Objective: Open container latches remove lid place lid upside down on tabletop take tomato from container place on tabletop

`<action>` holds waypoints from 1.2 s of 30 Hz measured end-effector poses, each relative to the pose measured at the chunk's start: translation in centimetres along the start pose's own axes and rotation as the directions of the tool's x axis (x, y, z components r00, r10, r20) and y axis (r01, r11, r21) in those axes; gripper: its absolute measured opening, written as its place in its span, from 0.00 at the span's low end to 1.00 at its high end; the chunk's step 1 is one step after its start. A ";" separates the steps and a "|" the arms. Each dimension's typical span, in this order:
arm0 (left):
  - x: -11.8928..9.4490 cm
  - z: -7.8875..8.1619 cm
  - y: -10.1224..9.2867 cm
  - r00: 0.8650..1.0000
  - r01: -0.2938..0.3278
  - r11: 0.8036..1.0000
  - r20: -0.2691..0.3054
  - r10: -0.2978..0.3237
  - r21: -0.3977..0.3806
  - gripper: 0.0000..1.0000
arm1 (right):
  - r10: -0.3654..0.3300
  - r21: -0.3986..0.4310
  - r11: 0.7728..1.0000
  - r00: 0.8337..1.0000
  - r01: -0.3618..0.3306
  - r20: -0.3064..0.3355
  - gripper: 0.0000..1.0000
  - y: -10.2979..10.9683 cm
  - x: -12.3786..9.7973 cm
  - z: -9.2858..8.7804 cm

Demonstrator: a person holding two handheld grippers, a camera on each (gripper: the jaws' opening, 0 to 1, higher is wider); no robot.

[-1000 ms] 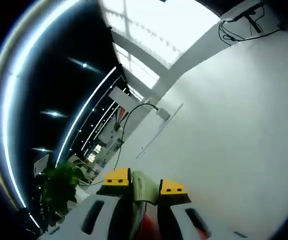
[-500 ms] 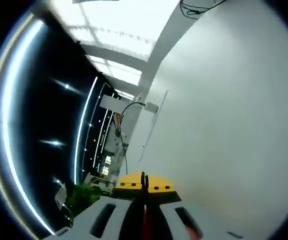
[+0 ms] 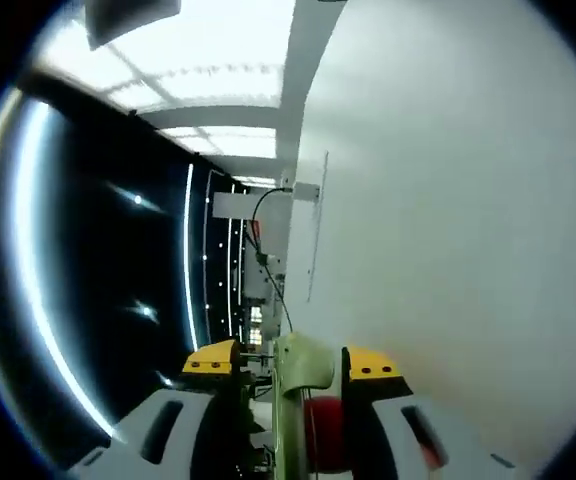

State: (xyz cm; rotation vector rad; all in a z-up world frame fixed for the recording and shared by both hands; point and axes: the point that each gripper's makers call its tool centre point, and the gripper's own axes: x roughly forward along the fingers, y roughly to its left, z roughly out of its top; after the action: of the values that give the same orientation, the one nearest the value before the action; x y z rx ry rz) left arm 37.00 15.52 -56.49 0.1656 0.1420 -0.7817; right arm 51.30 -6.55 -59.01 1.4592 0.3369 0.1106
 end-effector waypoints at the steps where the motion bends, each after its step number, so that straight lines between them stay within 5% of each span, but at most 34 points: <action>1: 0.0 -0.1 0.0 1.000 -0.004 1.000 -0.003 0.004 0.005 0.02 | 0.000 -0.005 1.000 1.000 0.000 -0.012 0.34 0.0 0.0 -0.1; 5: 0.2 -0.2 0.6 0.998 -0.038 0.994 -0.042 0.043 0.105 0.04 | -0.013 -0.043 0.999 0.999 0.011 -0.051 0.33 -0.2 -0.3 -0.3; 8: 0.3 2.5 0.9 0.999 -0.027 0.998 0.022 0.026 0.055 0.13 | -0.005 -0.043 0.999 0.998 0.002 -0.068 0.33 0.0 0.0 0.1; 13: 0.4 5.0 2.3 0.997 -0.054 0.988 -0.049 0.061 0.147 0.17 | -0.001 -0.056 0.998 0.996 -0.004 -0.085 0.33 -0.1 0.0 -0.1; 16: 2.2 6.9 1.4 0.994 0.067 0.994 -0.092 -0.059 0.090 0.17 | 0.001 -0.063 0.998 0.995 -0.008 -0.105 0.33 -0.3 -0.1 0.1; 21: 6.9 8.9 1.6 0.962 0.200 0.972 -0.213 -0.170 0.125 0.17 | 0.013 -0.066 0.998 0.991 -0.022 -0.137 0.31 -0.4 0.1 0.1; 24: 10.0 9.4 1.7 0.926 0.274 0.957 -0.294 -0.236 0.095 0.16 | 0.015 -0.046 0.999 0.988 -0.022 -0.153 0.31 -0.6 0.2 0.1; 25: 11.1 9.2 1.8 0.904 0.297 0.950 -0.348 -0.247 0.099 0.17 | 0.014 -0.045 0.999 0.988 -0.021 -0.154 0.31 -0.6 0.2 0.1; 26: 11.8 9.2 2.0 0.899 0.305 0.945 -0.363 -0.244 0.119 0.17 | 0.011 -0.047 0.999 0.987 -0.019 -0.157 0.31 -0.7 0.1 0.1; 30: 15.2 7.8 1.7 0.837 0.379 0.908 -0.486 -0.253 0.179 0.20 | 0.041 -0.085 0.995 0.981 -0.058 -0.189 0.29 -0.4 0.5 0.3; 34: 17.5 4.9 1.3 0.744 0.456 0.867 -0.621 -0.248 0.200 0.25 | 0.062 -0.084 0.993 0.978 -0.080 -0.197 0.26 -1.1 1.1 1.3; 36: 18.5 3.3 1.5 0.686 0.497 0.836 -0.696 -0.215 0.232 0.25 | 0.058 -0.104 0.991 0.976 -0.082 -0.212 0.26 -1.4 1.0 1.1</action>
State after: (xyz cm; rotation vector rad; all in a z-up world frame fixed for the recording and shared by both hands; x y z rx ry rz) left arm 51.27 3.19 -56.59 0.8394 0.6996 -1.1319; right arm 52.40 -7.48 -60.42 1.3507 0.4427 0.3362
